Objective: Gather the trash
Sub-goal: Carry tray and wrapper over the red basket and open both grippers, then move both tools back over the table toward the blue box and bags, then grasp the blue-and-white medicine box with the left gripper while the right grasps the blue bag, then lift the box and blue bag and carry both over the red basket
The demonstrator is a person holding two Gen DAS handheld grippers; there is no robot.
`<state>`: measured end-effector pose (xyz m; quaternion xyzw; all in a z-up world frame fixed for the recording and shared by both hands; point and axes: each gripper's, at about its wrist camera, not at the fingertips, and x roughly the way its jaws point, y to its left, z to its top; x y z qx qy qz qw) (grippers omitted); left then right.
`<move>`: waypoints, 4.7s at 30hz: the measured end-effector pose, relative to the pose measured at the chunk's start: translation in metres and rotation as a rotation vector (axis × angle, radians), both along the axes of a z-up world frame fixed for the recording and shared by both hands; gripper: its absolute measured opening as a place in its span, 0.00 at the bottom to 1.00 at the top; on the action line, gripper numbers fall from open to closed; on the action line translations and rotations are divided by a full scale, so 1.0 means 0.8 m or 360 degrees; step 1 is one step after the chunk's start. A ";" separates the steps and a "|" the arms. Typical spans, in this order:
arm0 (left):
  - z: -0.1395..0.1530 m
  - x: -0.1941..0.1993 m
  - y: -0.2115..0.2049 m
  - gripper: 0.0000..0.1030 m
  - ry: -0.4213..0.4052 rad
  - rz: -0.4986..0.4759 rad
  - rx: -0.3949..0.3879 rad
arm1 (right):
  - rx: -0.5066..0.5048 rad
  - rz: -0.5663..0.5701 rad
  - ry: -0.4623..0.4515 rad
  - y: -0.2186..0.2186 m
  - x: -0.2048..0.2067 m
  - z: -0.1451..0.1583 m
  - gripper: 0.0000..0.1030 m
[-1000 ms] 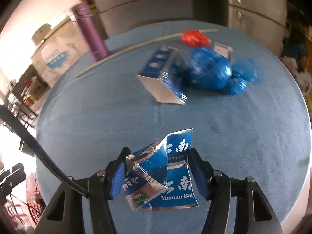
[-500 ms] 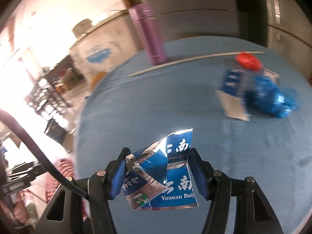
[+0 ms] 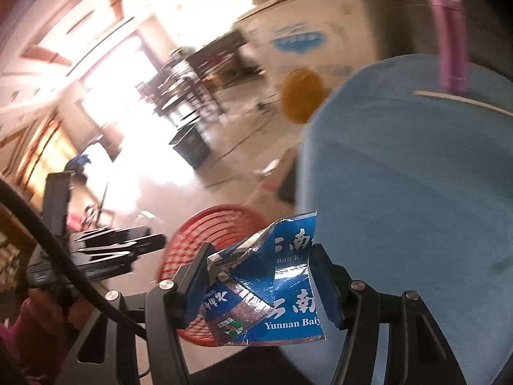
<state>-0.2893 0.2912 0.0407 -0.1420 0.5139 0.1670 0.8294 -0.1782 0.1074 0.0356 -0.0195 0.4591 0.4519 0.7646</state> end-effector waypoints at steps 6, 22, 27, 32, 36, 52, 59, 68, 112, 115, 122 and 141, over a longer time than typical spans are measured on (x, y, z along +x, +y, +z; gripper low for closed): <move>-0.029 -0.018 0.007 0.47 0.0087 0.0000 -0.0053 | -0.0055 0.0148 0.0112 0.051 -0.013 -0.031 0.63; -0.046 -0.019 0.007 0.59 0.0129 -0.0014 -0.0125 | -0.0107 0.0023 0.0302 0.056 0.006 -0.066 0.64; -0.042 -0.006 -0.013 0.59 0.0119 -0.0079 -0.0127 | -0.0055 -0.0091 0.0249 0.022 0.017 -0.047 0.64; -0.028 0.015 -0.042 0.59 0.0090 -0.0175 -0.0082 | 0.0021 -0.0238 0.0204 -0.025 0.033 -0.026 0.64; -0.008 0.040 -0.069 0.59 0.0044 -0.0265 -0.0061 | 0.0105 -0.0427 0.0174 -0.088 0.050 -0.009 0.64; 0.068 0.146 -0.276 0.62 -0.0089 -0.0875 0.0059 | 0.0329 -0.1193 0.0157 -0.369 0.073 0.003 0.64; 0.084 0.237 -0.371 0.64 -0.0125 -0.1059 0.0084 | 0.0413 -0.1493 0.0159 -0.475 0.061 -0.001 0.64; 0.065 0.351 -0.483 0.64 -0.0100 -0.1205 0.0012 | 0.0508 -0.1703 0.0163 -0.560 0.049 -0.012 0.64; 0.081 0.246 -0.352 0.39 -0.0210 -0.1091 -0.0141 | 0.0119 -0.2060 0.0570 -0.464 0.264 -0.028 0.59; 0.081 0.242 -0.343 0.39 -0.0208 -0.1061 -0.0168 | 0.0079 -0.2006 0.0527 -0.454 0.254 -0.023 0.55; 0.092 0.222 -0.320 0.39 -0.0257 -0.0976 -0.0154 | 0.0136 -0.1822 0.0545 -0.441 0.194 -0.020 0.54; 0.106 0.158 -0.267 0.39 -0.0321 -0.0713 0.0068 | 0.0149 -0.1173 0.0013 -0.343 0.053 0.045 0.54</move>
